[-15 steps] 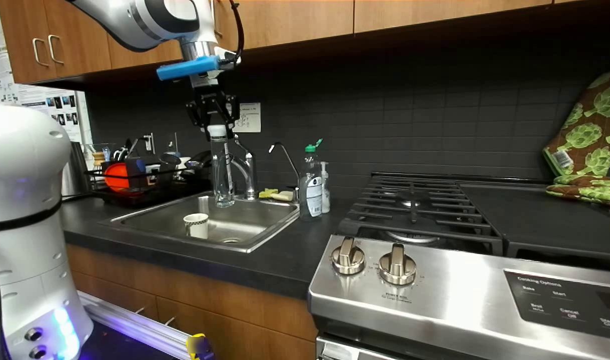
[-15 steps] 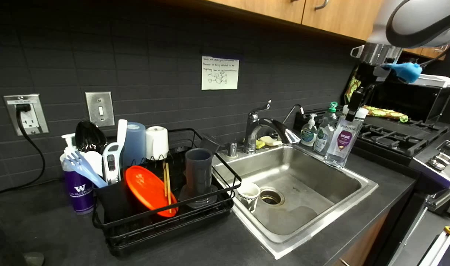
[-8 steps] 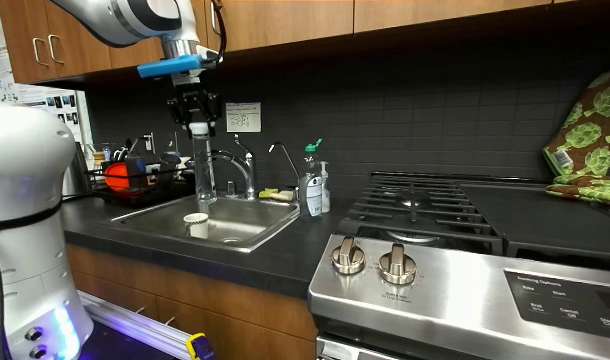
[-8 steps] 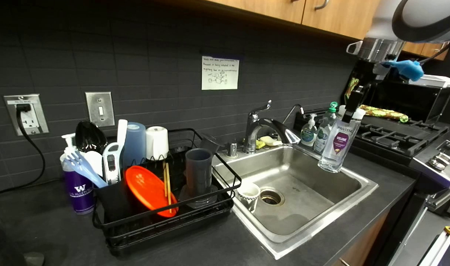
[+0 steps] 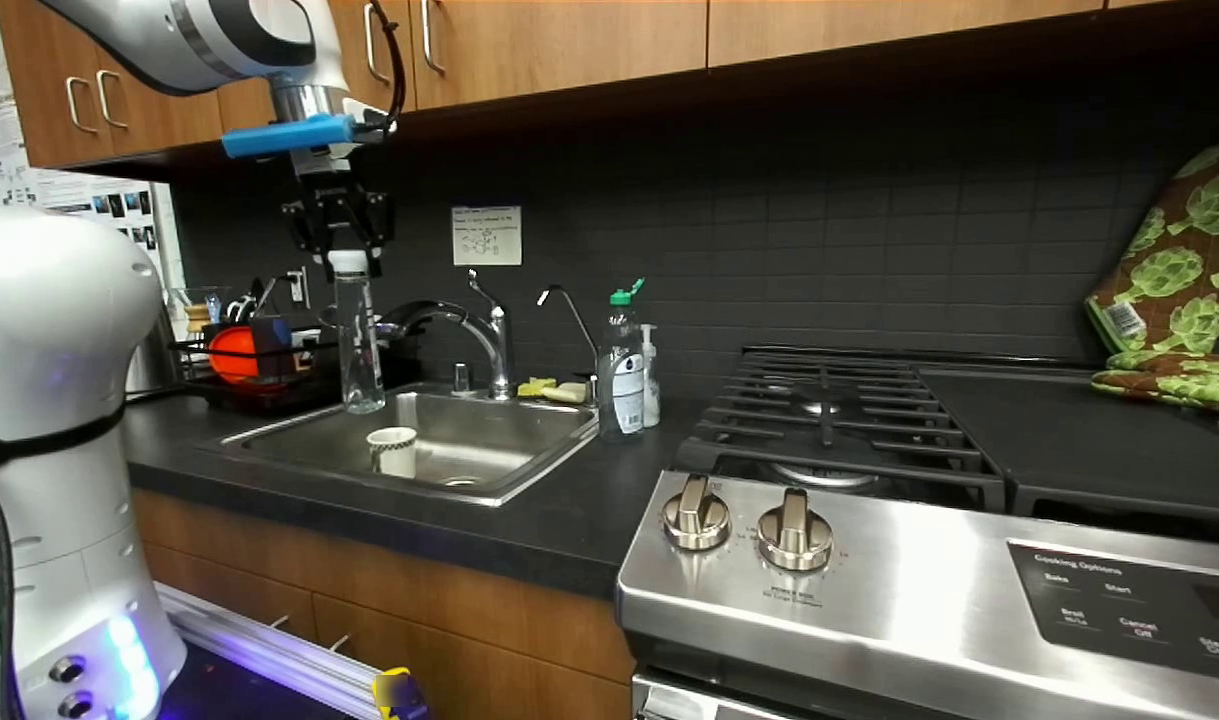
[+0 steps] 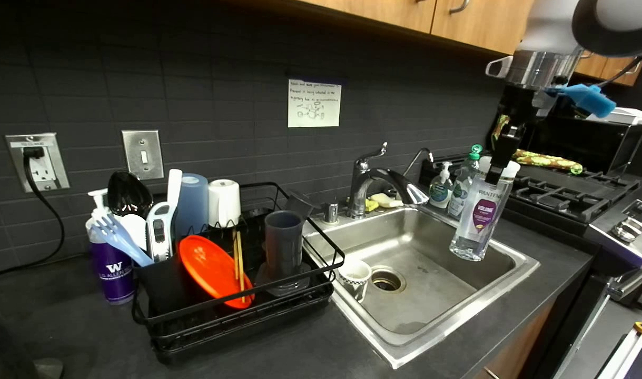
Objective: Move the water bottle to the left
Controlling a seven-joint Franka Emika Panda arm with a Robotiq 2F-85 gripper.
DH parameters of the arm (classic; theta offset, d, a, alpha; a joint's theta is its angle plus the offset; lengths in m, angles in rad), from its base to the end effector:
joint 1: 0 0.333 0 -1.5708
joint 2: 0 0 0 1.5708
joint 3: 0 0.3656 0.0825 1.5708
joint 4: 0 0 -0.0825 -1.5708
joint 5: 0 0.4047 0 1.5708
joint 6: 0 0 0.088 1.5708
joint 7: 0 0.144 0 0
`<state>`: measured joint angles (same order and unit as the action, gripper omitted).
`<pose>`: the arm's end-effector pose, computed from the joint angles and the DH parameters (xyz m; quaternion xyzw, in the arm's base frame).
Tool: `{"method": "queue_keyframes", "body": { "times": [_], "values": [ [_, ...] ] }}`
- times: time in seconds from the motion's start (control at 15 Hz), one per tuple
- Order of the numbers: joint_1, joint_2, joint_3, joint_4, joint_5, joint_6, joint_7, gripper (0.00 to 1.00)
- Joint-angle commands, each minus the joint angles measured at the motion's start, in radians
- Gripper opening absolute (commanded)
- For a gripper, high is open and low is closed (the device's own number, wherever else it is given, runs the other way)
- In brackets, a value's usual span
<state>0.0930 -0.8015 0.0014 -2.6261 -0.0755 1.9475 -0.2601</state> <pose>0.3116 0.0218 0.4930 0.9797 0.1872 0.0581 0.0413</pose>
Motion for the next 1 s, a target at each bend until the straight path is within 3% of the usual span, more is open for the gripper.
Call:
{"method": "queue_keyframes", "body": {
  "times": [0.0, 0.93],
  "values": [
    [0.048, -0.051, 0.038, -0.007, 0.032, -0.025, 0.042, 0.32],
    [0.224, -0.030, 0.230, 0.006, 0.144, -0.018, 0.183, 0.32]
  ]
}}
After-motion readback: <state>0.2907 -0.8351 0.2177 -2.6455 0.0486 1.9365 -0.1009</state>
